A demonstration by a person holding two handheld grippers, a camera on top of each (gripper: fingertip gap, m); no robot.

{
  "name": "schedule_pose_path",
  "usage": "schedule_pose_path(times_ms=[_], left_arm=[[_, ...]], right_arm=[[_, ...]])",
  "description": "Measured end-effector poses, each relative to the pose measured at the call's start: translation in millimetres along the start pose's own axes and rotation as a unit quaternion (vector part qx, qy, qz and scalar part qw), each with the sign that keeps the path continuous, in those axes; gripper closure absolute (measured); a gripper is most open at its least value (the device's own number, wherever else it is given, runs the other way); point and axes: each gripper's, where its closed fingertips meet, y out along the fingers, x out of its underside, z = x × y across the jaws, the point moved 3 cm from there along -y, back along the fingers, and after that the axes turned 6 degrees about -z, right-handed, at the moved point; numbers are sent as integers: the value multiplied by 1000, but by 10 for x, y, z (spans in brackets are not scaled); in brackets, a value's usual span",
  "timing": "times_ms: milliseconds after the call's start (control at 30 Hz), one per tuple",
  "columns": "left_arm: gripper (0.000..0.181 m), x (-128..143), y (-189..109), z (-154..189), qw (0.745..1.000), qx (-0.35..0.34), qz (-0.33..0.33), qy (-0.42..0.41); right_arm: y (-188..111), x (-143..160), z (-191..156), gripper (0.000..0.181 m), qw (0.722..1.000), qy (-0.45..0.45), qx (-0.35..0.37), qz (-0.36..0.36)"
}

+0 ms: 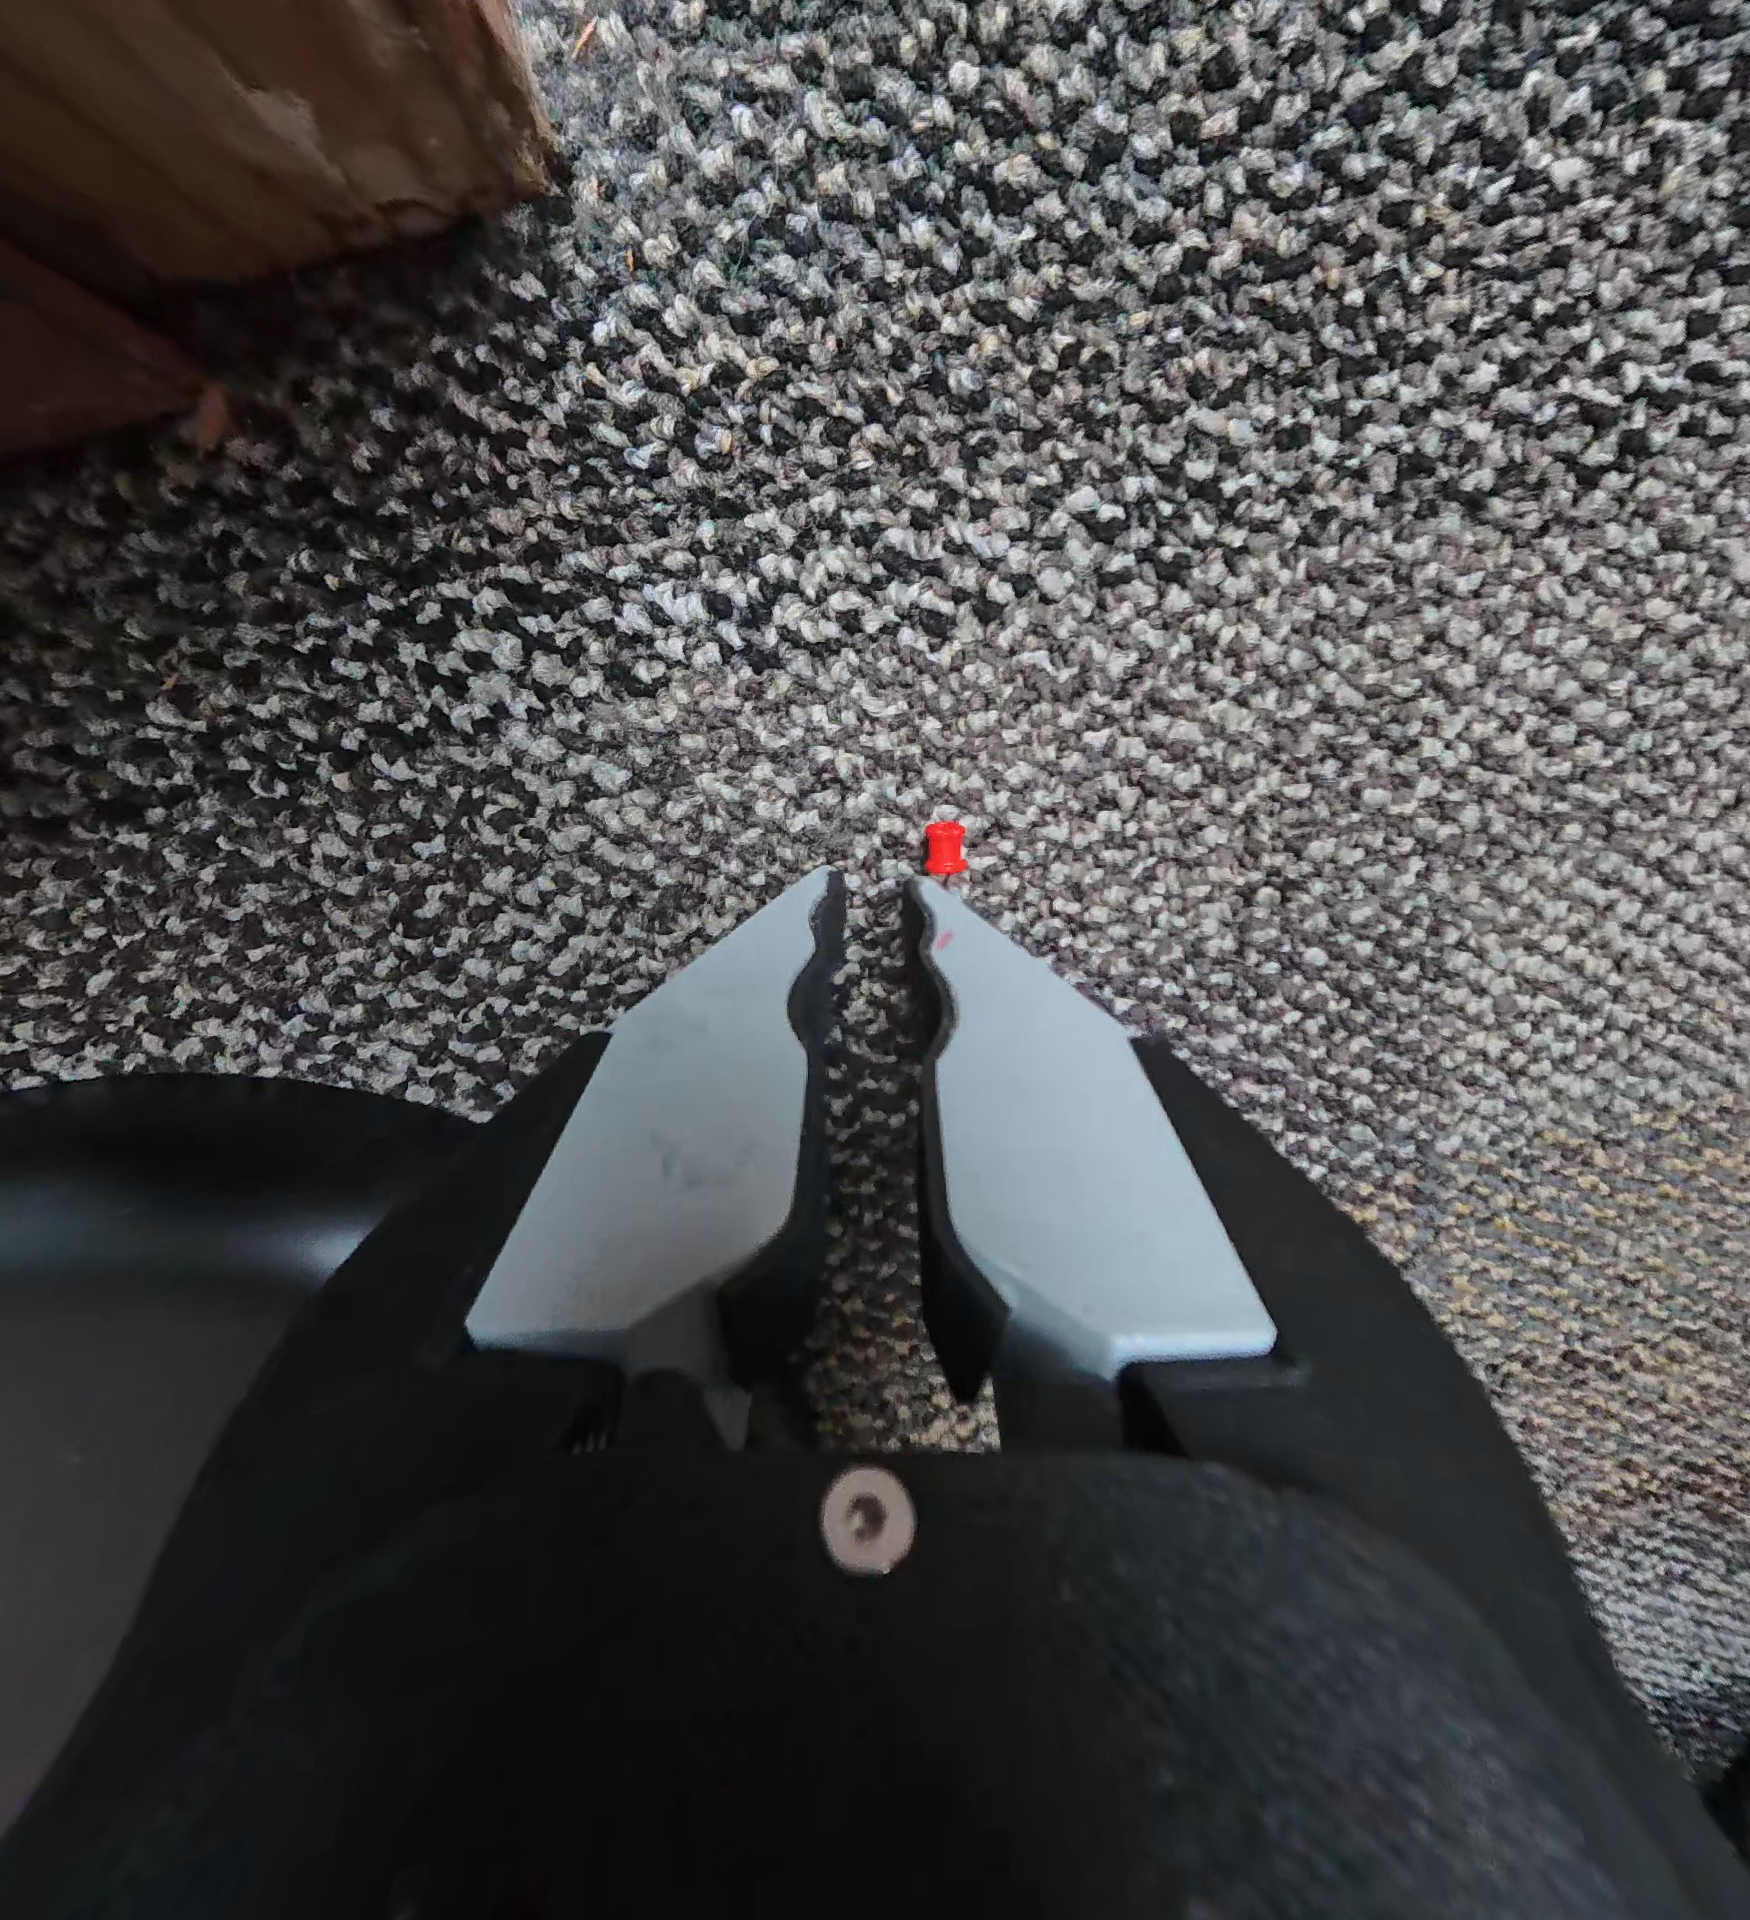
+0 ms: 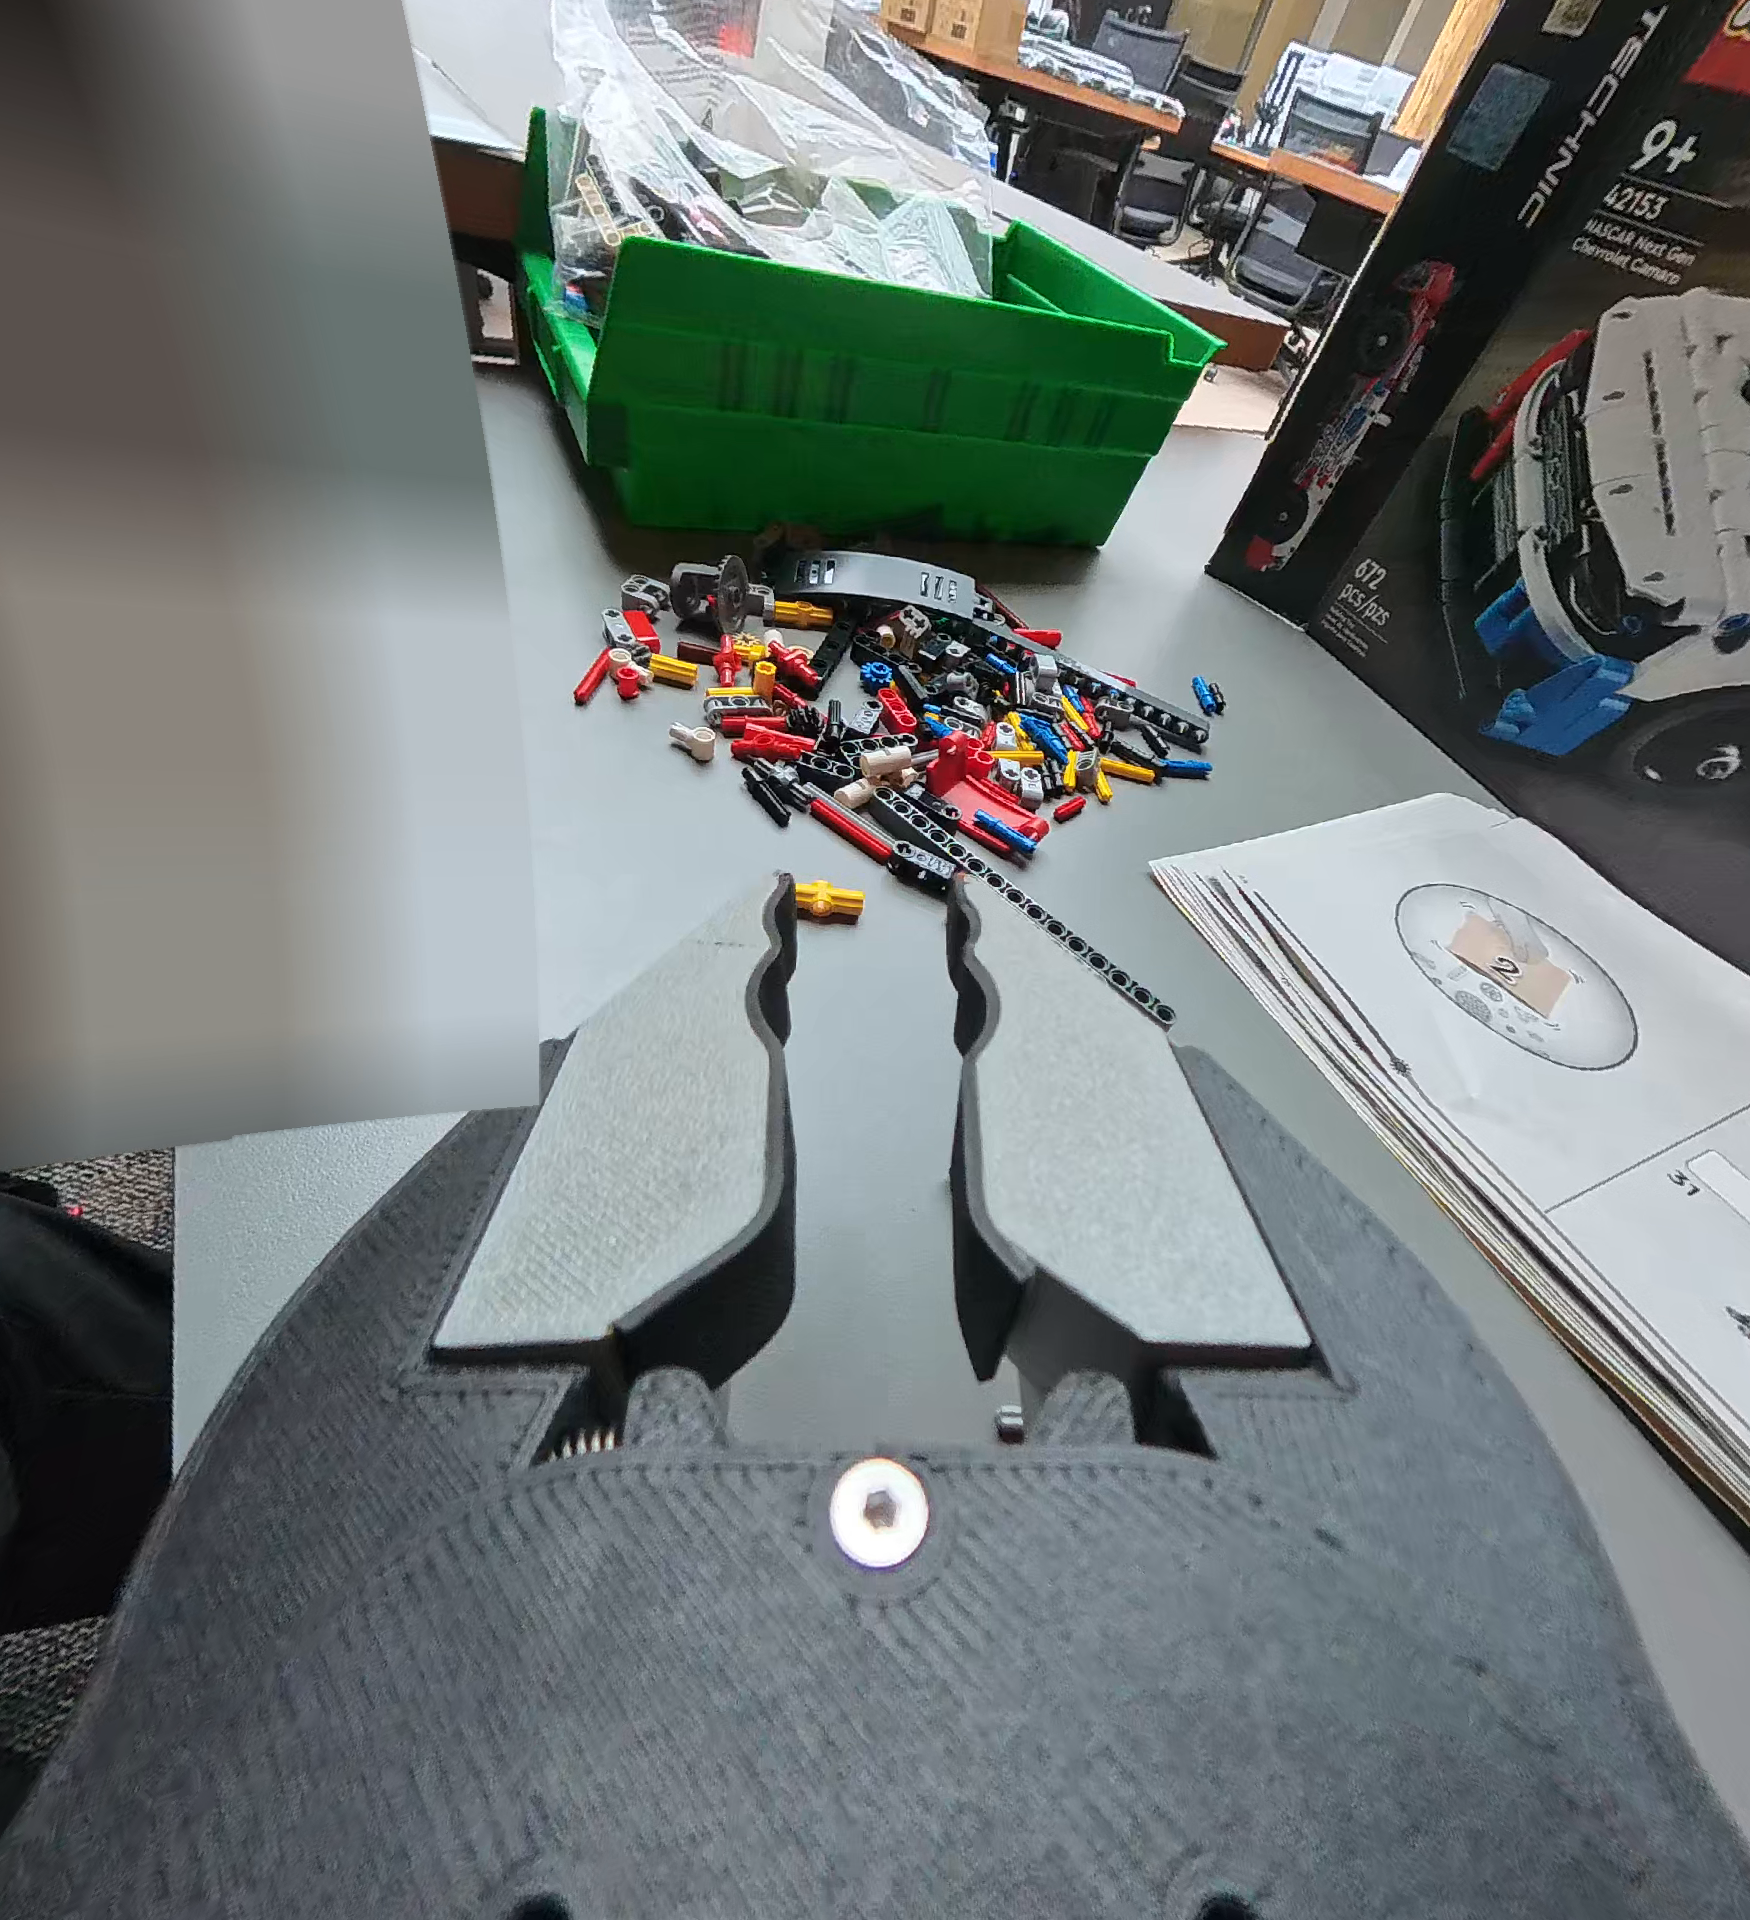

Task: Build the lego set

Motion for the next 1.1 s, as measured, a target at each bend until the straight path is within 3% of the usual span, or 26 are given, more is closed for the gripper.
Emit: schedule_pose_path(times_ms=[100,233,333,533,833,1100], left_arm=[[174,-14,-29,16,1000,0,8,12],[158,-10,-29,145,999,26,20,12],[157,-20,-14,143,1000,5,24,12],[144,-27,-14,196,999,30,28,6],[179,-50,21,71,999,-33,10,3],[179,-24,-3,54,1000,-18,10,9]], right_arm=[[5,4,-6,157,1000,-1,-2,-2],[13,10,-14,158,1000,-3,-2,-5],[20,13,-24,161,1000,-7,-3,-7],[28,19,-38,162,1000,-11,-5,-10],[37,26,-50,163,1000,-14,-7,-13],[37,27,-59,163,1000,-16,-9,-14]])
